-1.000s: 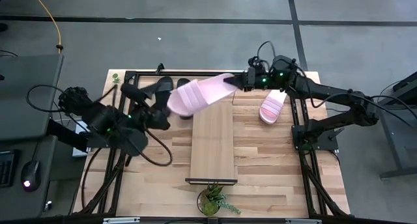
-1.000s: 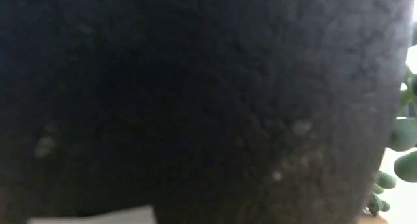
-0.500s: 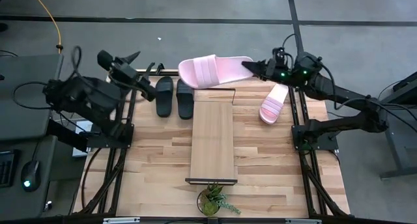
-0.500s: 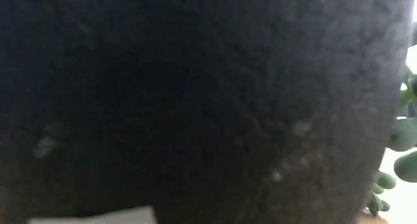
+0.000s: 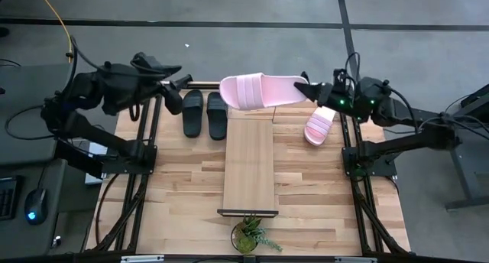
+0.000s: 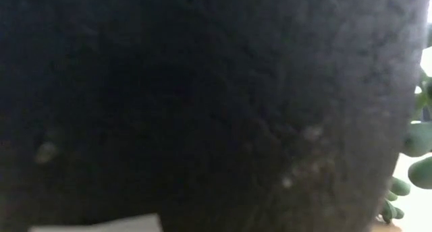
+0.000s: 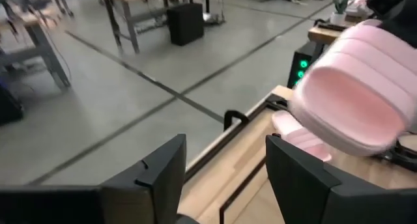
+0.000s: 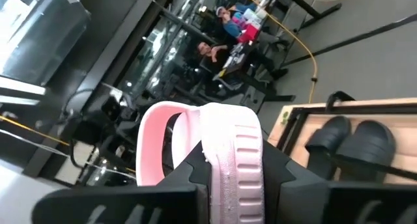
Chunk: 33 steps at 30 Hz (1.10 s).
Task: Pick and place slides into the shelf
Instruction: Put the bottom pink slides on the shelf
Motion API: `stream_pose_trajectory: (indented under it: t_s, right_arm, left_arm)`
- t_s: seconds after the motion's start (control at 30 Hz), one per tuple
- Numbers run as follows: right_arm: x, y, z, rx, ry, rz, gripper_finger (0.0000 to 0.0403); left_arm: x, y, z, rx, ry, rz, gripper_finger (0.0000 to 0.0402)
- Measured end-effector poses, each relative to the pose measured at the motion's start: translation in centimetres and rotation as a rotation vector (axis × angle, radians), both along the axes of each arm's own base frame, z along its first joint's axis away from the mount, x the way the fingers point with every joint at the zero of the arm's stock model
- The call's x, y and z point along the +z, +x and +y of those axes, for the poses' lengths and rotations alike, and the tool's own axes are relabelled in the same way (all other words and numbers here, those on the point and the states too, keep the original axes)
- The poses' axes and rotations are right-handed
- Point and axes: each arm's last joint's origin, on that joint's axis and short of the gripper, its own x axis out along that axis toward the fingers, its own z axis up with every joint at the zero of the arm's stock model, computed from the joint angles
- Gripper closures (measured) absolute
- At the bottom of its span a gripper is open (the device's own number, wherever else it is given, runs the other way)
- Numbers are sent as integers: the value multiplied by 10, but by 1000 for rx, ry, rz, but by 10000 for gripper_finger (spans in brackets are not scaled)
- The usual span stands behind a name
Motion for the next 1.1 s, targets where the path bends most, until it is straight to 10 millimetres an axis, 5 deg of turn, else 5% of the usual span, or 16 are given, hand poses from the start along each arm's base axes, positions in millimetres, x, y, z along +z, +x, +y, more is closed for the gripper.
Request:
stream_pose_trajectory:
  t_s: [0.27,0.77,1.1]
  right_arm:
    - [-15,4,21,-46,31,35,362]
    - [-107,12,69,-24,151,-154,362]
    - [-119,3,101,-43,190,-127,362]
  left_arm:
    - [-3,-4,13,-29,-75,10,220]
    - [-17,-12,21,-33,-190,-39,218]
    - [-48,-3,21,-119,-230,-142,218]
